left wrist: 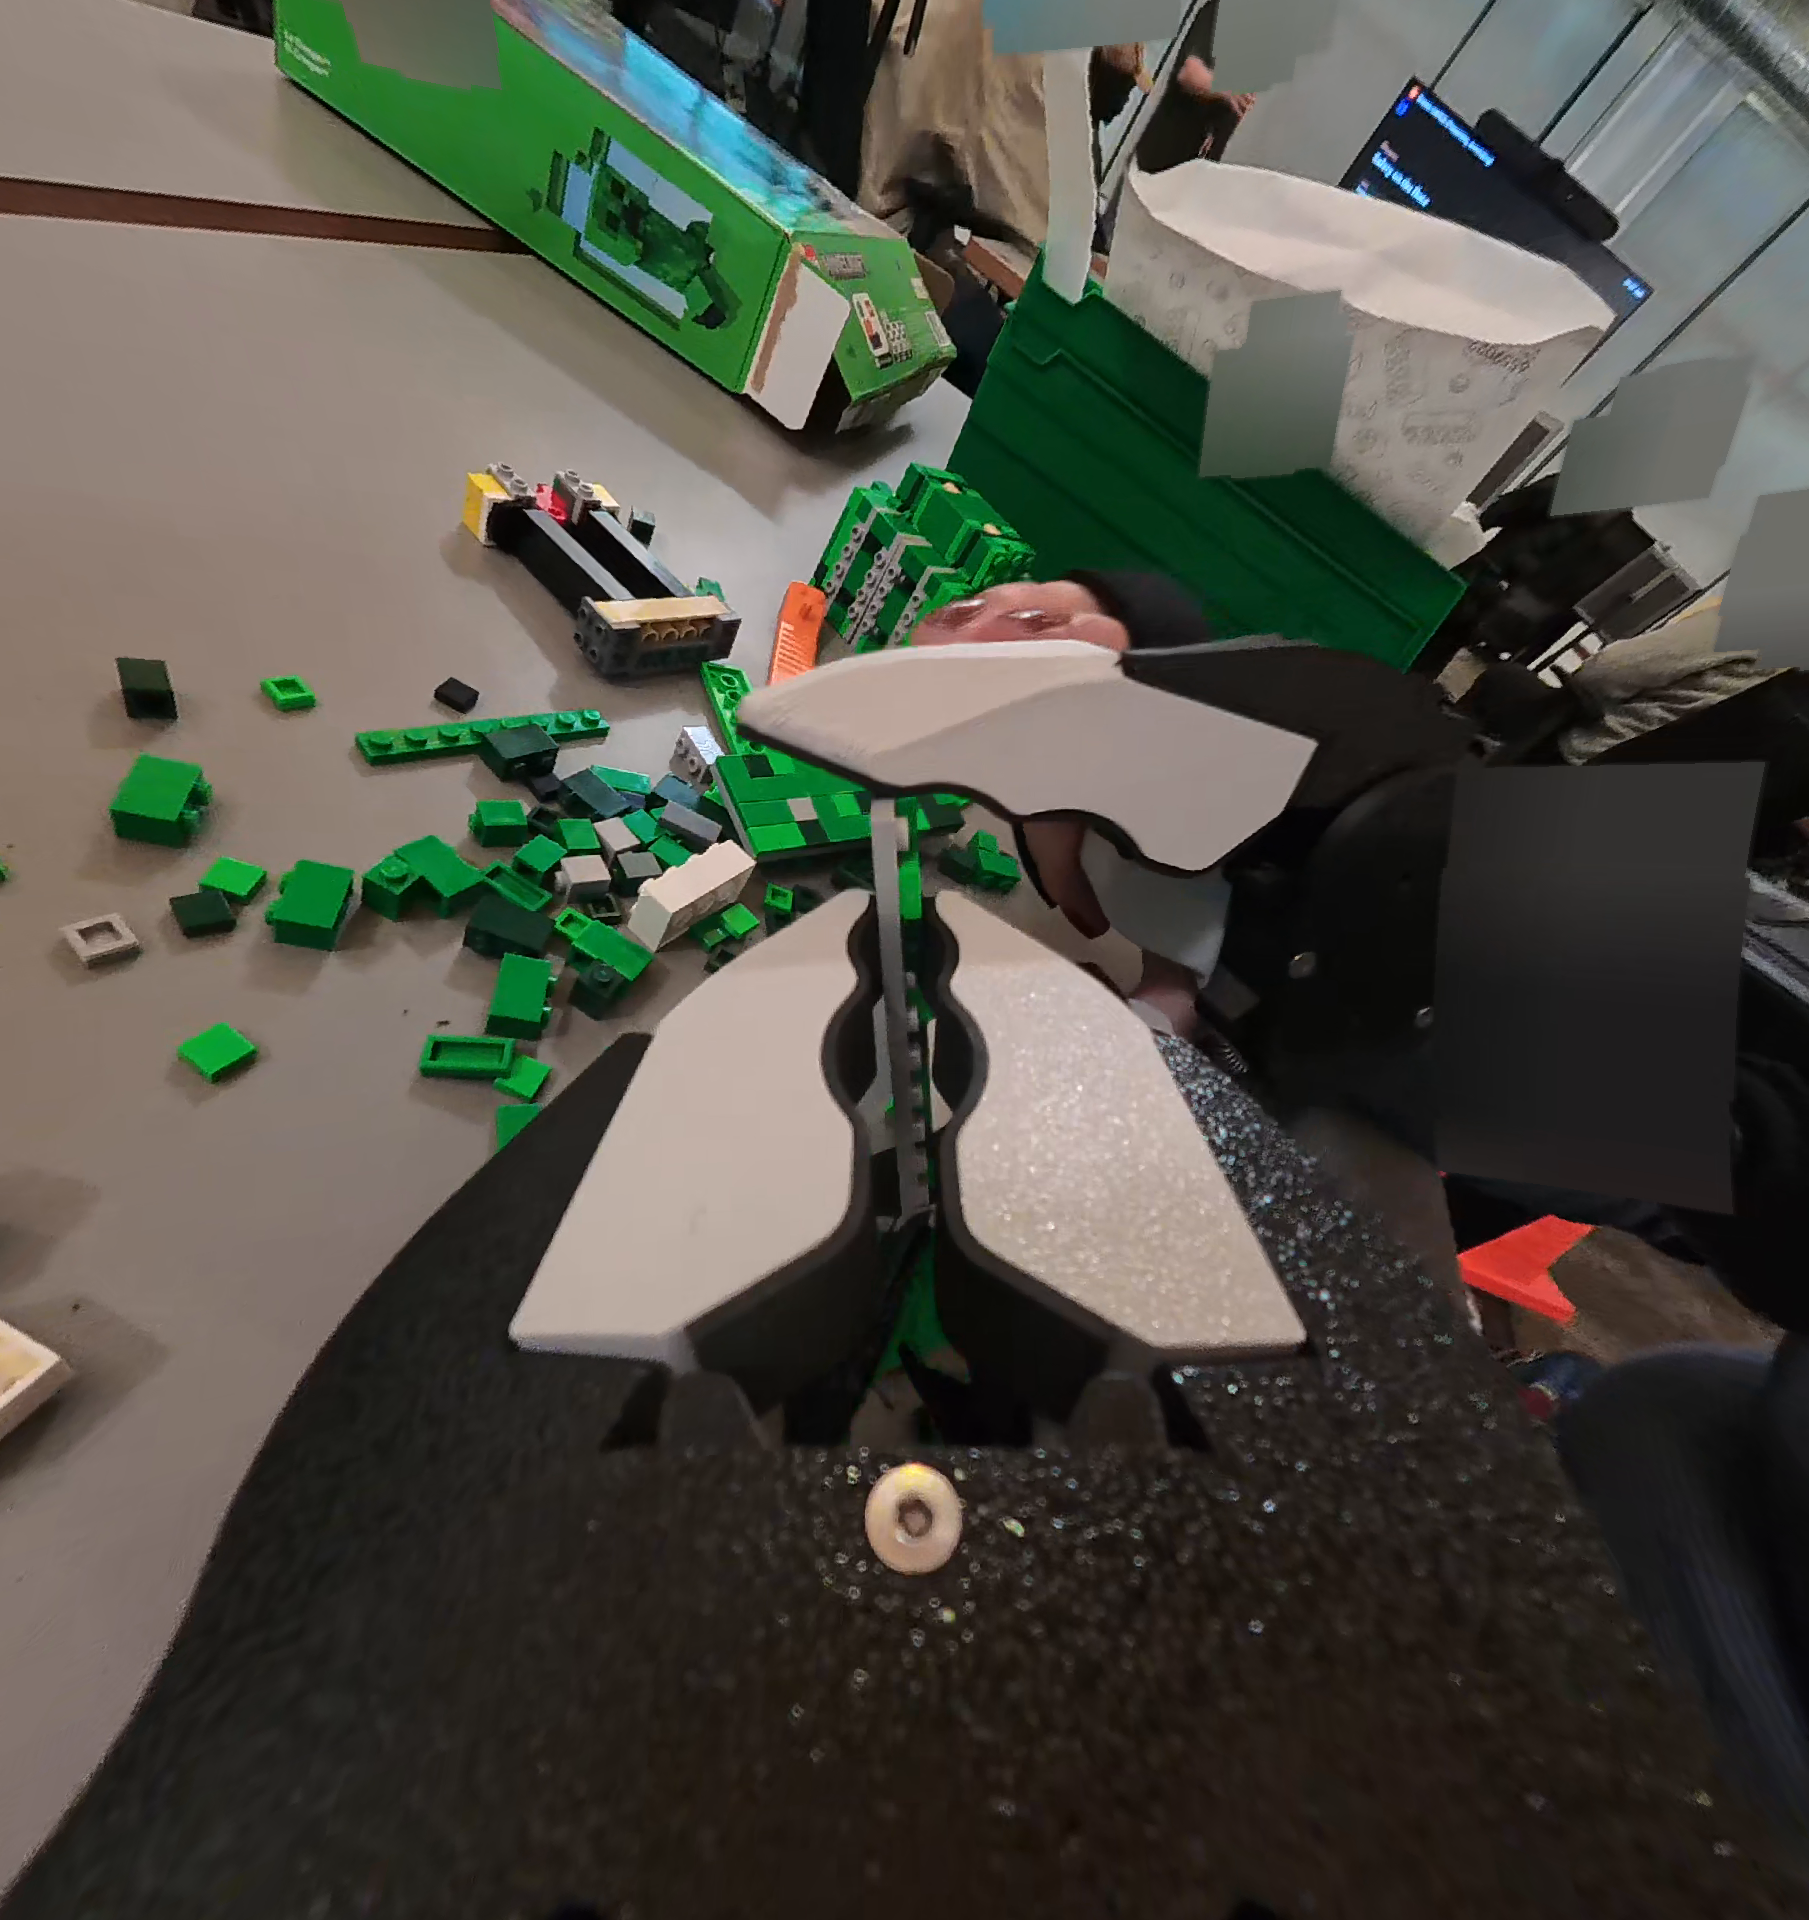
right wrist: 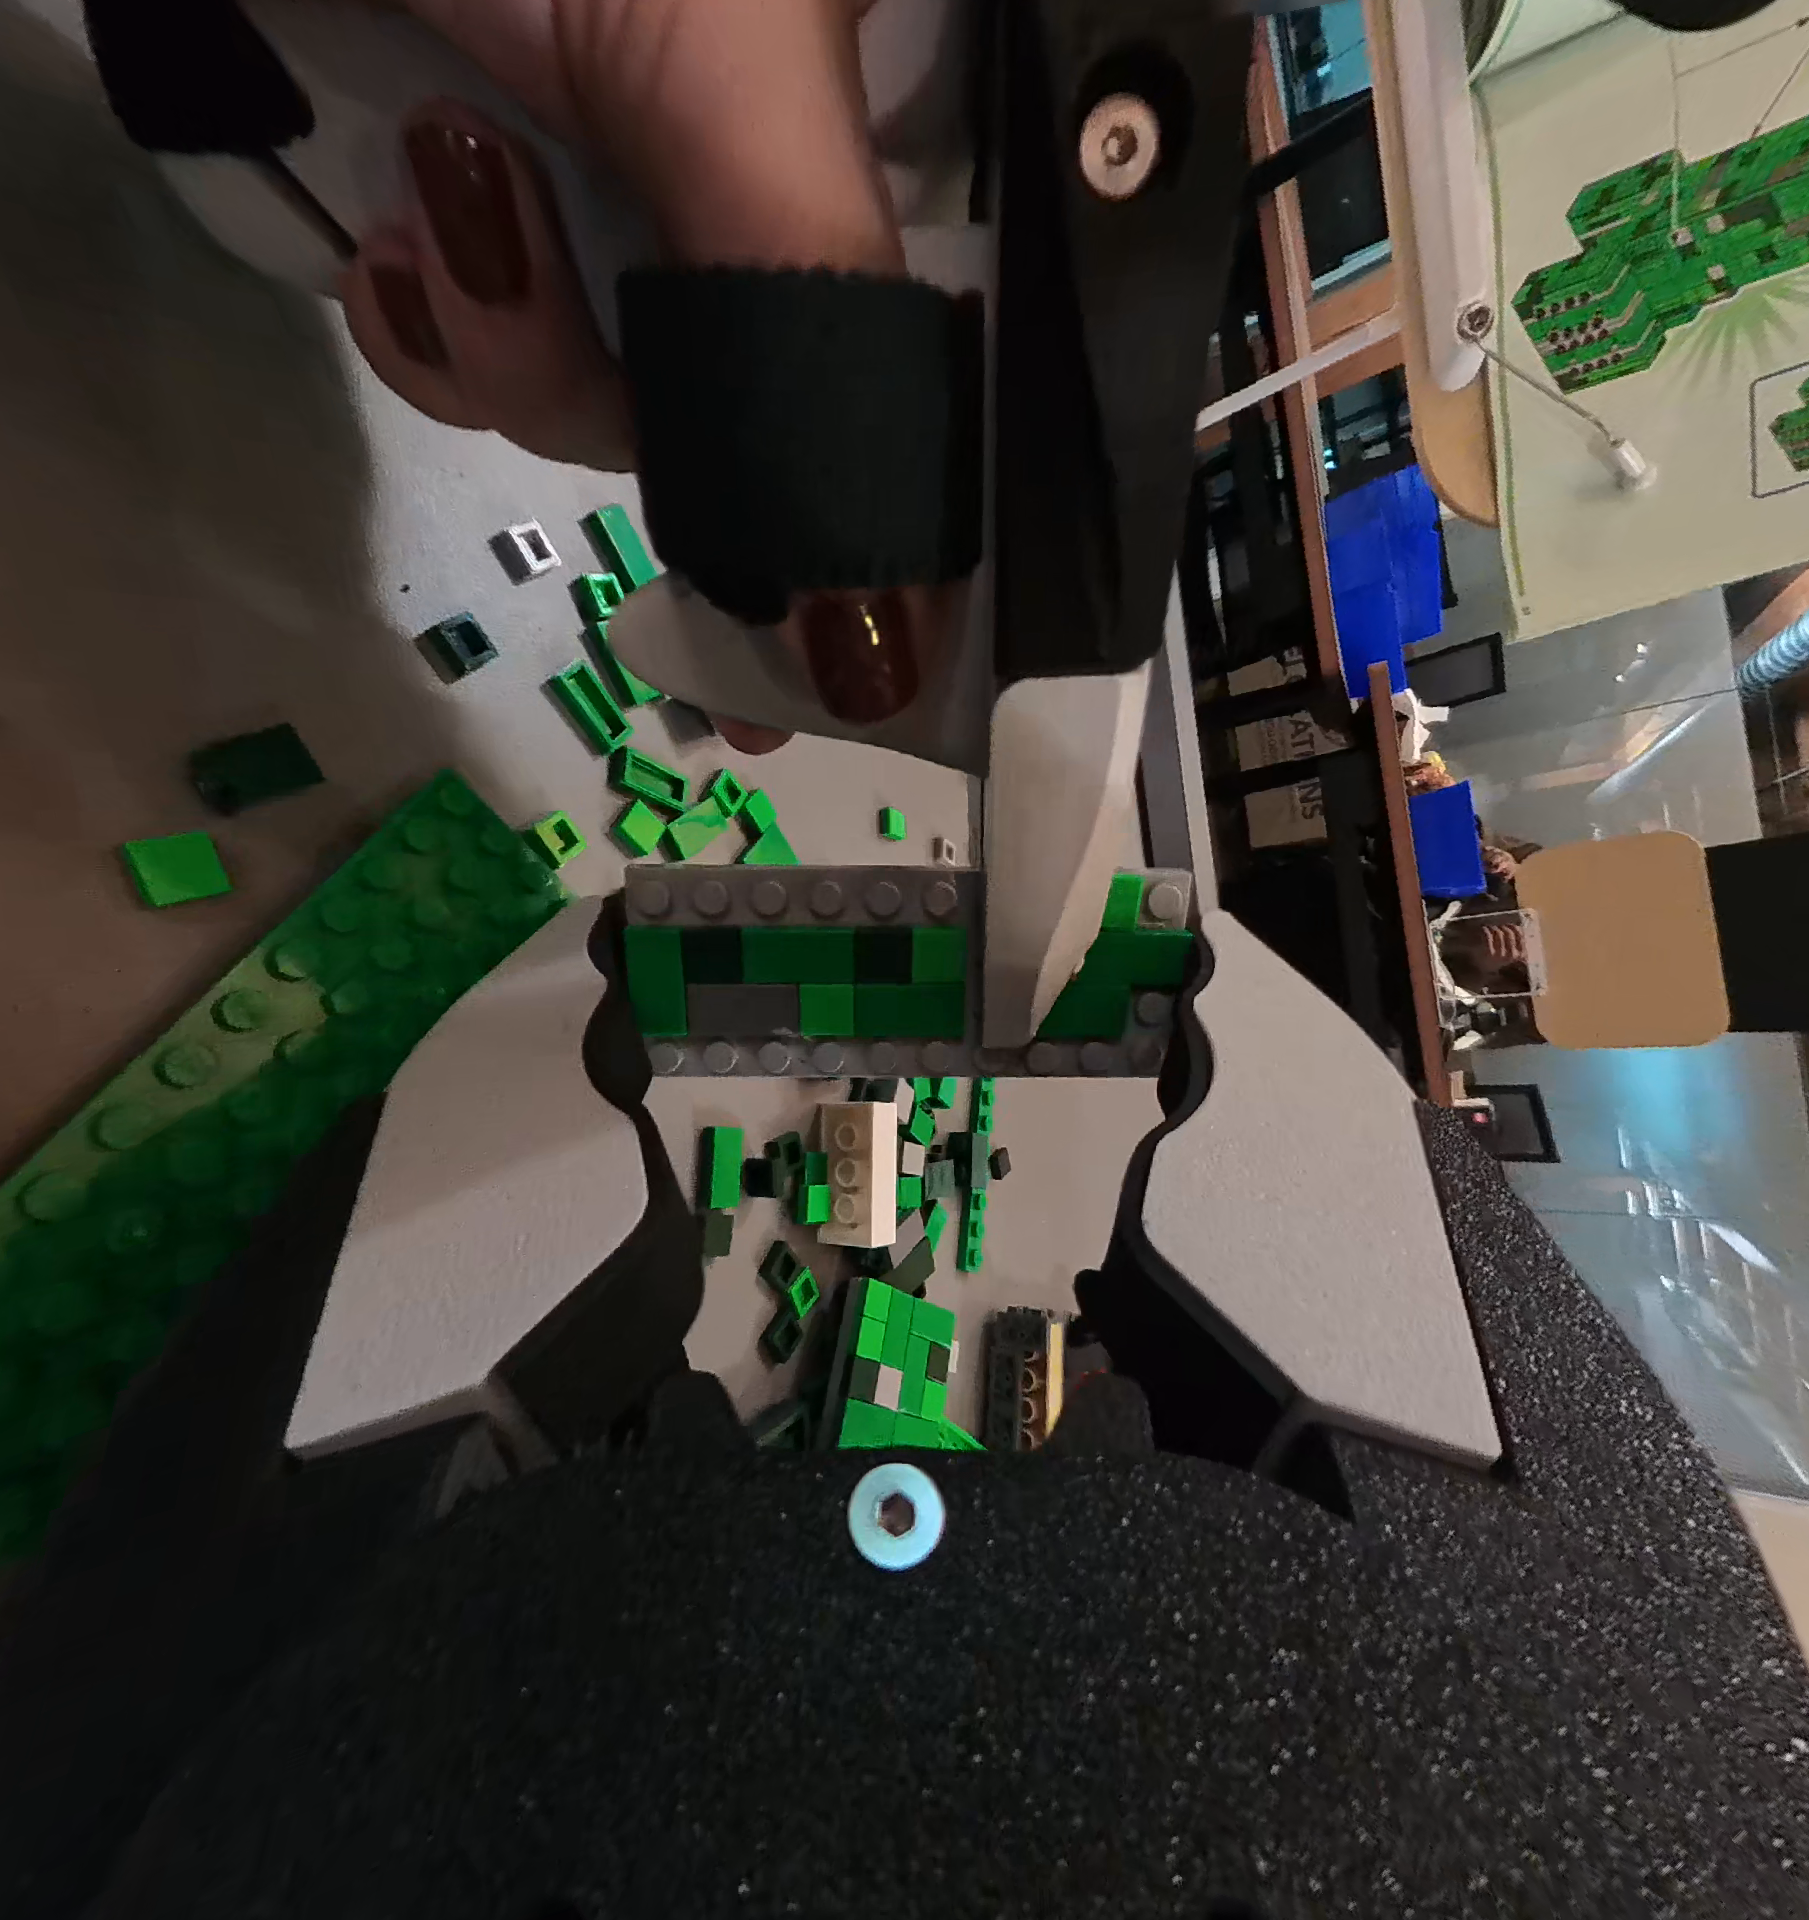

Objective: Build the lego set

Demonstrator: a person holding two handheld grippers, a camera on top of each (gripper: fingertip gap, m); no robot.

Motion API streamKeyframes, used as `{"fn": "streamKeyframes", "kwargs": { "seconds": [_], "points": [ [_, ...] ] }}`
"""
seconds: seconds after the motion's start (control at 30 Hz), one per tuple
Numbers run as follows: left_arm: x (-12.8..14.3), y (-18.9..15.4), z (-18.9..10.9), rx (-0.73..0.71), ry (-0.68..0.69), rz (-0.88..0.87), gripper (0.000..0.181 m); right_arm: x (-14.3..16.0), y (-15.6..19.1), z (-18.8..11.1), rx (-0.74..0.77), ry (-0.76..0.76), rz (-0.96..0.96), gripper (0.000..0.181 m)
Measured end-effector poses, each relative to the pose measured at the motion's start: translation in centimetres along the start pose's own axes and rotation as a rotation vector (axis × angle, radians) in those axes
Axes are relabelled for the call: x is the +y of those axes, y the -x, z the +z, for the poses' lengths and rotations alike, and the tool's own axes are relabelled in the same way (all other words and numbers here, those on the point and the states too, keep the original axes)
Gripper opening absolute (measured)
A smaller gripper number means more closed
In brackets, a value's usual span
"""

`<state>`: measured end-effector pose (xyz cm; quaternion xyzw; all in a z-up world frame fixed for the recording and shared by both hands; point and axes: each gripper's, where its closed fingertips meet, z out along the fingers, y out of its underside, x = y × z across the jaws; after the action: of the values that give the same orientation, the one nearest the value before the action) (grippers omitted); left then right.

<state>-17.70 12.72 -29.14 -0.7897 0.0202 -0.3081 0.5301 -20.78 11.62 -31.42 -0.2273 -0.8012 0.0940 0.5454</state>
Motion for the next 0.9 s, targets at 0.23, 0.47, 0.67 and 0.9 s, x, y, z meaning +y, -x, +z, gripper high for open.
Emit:
{"fn": "streamKeyframes", "kwargs": {
  "seconds": [0.23,0.47,0.67,0.9],
  "points": [
    [0.2,-0.3,-0.1,-0.013,0.031,0.086,0.006,-0.3,0.2,0.0,-0.01,-0.02,0.02,0.098],
    [-0.1,0.2,-0.2,0.015,-0.021,-0.059,0.006,0.2,-0.3,0.8,0.07,0.053,-0.038,0.097],
    [-0.6,0.7,-0.7,0.074,-0.087,-0.222,0.008,0.1,-1.0,1.6,0.177,0.101,-0.089,0.097],
    [-1.0,1.0,-1.0,0.132,-0.156,-0.344,0.01,0.2,-1.6,2.1,0.255,0.143,-0.146,0.097]
  ]
}}
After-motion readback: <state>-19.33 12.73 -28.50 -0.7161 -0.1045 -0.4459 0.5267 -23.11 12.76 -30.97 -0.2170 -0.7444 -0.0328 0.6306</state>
